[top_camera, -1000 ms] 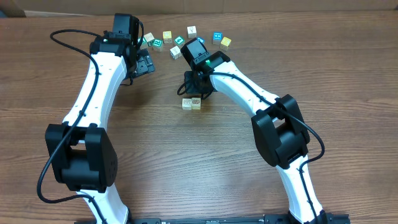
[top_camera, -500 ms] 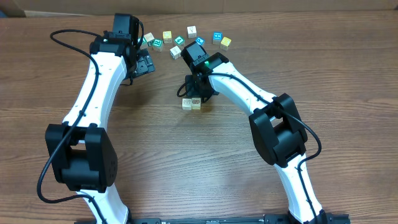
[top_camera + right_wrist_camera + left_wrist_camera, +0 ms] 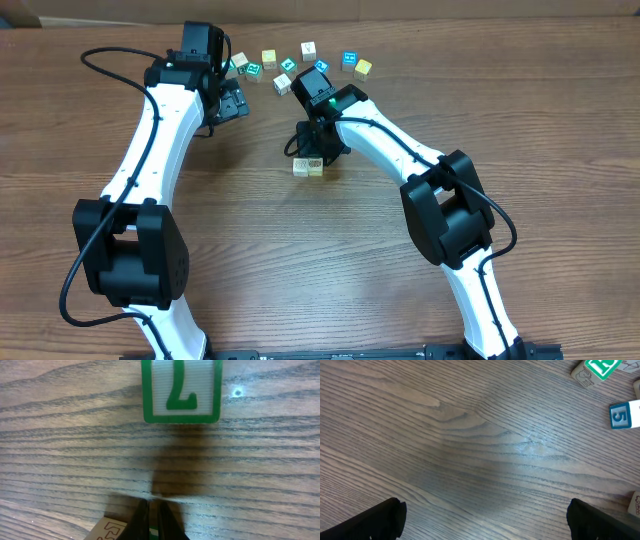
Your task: Form a horizontal line
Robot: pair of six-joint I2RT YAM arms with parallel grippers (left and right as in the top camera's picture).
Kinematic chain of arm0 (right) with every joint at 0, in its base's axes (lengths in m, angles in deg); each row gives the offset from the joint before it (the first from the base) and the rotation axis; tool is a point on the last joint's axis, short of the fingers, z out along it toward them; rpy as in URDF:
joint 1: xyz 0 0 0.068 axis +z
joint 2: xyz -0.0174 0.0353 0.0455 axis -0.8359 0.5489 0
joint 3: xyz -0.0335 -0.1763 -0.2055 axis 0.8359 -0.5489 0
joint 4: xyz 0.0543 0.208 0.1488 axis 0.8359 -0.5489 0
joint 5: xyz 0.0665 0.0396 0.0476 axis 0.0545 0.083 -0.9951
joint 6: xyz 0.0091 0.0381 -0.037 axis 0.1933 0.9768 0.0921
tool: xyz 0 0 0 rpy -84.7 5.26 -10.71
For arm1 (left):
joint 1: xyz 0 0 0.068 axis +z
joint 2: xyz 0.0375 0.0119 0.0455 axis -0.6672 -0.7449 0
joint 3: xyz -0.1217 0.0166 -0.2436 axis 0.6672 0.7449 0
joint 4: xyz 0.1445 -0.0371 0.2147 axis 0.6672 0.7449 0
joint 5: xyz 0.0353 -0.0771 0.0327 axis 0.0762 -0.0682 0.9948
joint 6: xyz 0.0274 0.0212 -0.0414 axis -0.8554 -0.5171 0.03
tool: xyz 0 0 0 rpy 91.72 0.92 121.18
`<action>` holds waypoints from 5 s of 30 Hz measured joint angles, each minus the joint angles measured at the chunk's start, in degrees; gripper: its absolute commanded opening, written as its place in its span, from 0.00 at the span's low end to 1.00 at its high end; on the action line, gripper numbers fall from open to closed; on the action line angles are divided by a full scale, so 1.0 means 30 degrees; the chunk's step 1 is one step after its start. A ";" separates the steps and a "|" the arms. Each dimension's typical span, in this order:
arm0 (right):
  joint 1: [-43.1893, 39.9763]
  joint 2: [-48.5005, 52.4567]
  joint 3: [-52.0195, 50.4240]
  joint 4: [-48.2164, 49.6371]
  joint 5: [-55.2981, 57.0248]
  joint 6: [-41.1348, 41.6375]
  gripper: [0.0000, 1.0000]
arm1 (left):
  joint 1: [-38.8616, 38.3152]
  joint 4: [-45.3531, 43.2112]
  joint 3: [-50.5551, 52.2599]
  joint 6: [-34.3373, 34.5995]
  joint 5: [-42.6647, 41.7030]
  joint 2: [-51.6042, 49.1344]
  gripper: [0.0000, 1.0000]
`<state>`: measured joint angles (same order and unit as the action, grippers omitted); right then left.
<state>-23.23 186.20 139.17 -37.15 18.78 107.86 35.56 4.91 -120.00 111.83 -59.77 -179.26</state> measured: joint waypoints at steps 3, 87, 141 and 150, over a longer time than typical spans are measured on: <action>0.0000 0.0000 0.0000 -0.0058 0.0000 0.0000 0.04 | 0.0000 0.0000 0.0000 0.0000 0.0000 0.0000 1.00; -0.6390 0.0000 0.0000 -0.0998 0.2149 -0.0066 1.00 | 0.0007 0.0000 0.0000 0.0000 0.0000 0.0000 1.00; -0.6397 0.0000 0.0000 -0.0991 0.2149 -0.0058 1.00 | 0.0007 0.0000 0.0000 0.0000 0.0000 0.0000 1.00; -0.6397 0.0000 -0.0007 0.0335 0.2142 -0.0036 1.00 | 0.0000 0.0000 0.0000 -0.0007 -0.0007 0.0000 1.00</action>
<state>-42.42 186.20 139.15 -36.15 25.20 107.75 35.56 4.91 -120.00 111.81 -59.79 -179.26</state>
